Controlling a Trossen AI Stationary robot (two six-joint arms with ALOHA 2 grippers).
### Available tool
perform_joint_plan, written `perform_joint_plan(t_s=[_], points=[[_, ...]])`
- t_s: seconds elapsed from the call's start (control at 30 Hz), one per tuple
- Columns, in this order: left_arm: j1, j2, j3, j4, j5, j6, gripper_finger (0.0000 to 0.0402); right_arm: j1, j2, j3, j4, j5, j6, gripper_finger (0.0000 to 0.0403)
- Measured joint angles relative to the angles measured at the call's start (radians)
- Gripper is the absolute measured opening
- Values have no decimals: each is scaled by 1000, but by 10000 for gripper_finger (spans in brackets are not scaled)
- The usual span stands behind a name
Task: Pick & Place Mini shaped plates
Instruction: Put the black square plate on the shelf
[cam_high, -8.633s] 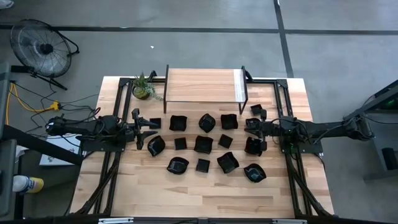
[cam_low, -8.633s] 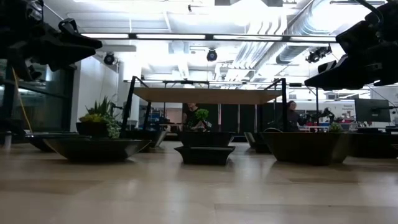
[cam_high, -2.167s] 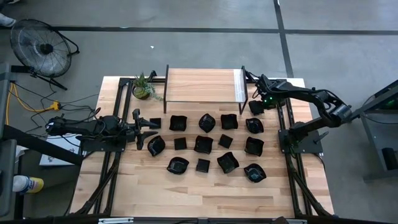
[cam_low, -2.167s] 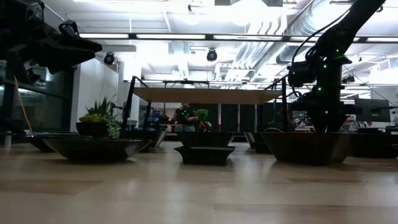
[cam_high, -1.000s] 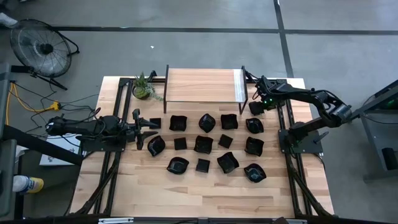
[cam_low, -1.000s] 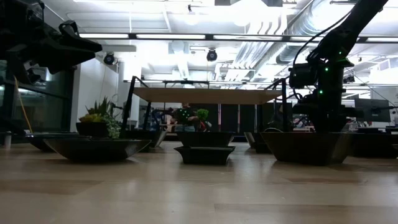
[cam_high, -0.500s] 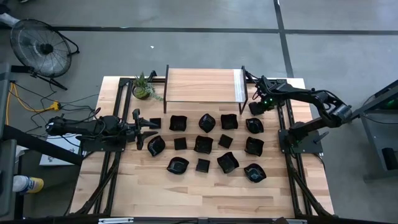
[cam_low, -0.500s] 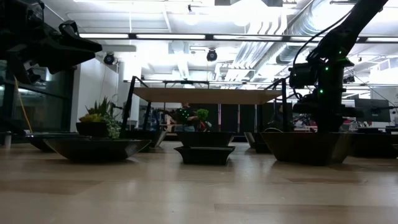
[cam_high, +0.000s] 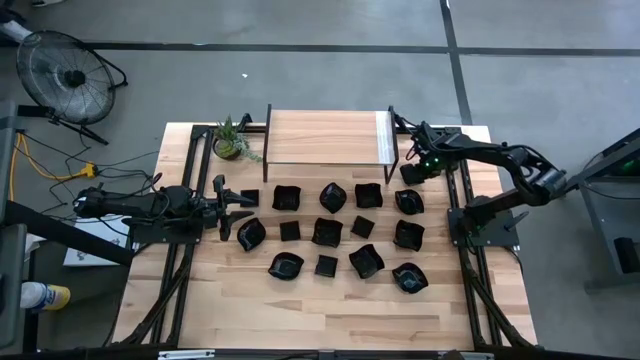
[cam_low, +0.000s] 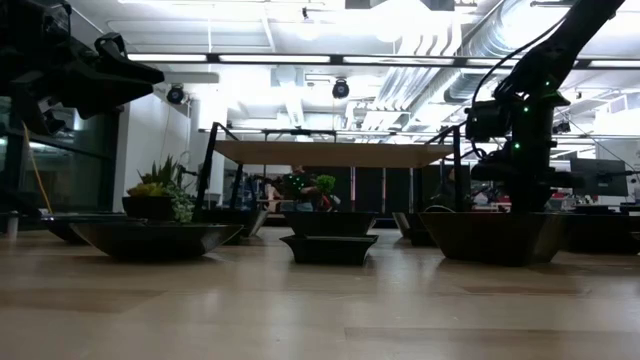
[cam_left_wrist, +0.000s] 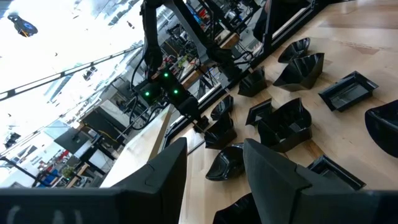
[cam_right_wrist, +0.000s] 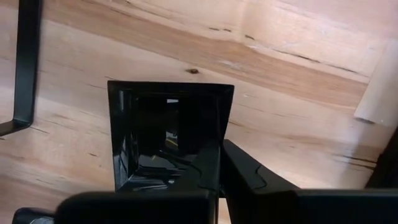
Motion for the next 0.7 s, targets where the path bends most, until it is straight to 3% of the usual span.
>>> perform_joint_plan(t_s=[0.7], points=[[0, 0, 0, 0, 0, 0, 154, 0, -342, -2, -130, -68, 61, 0]])
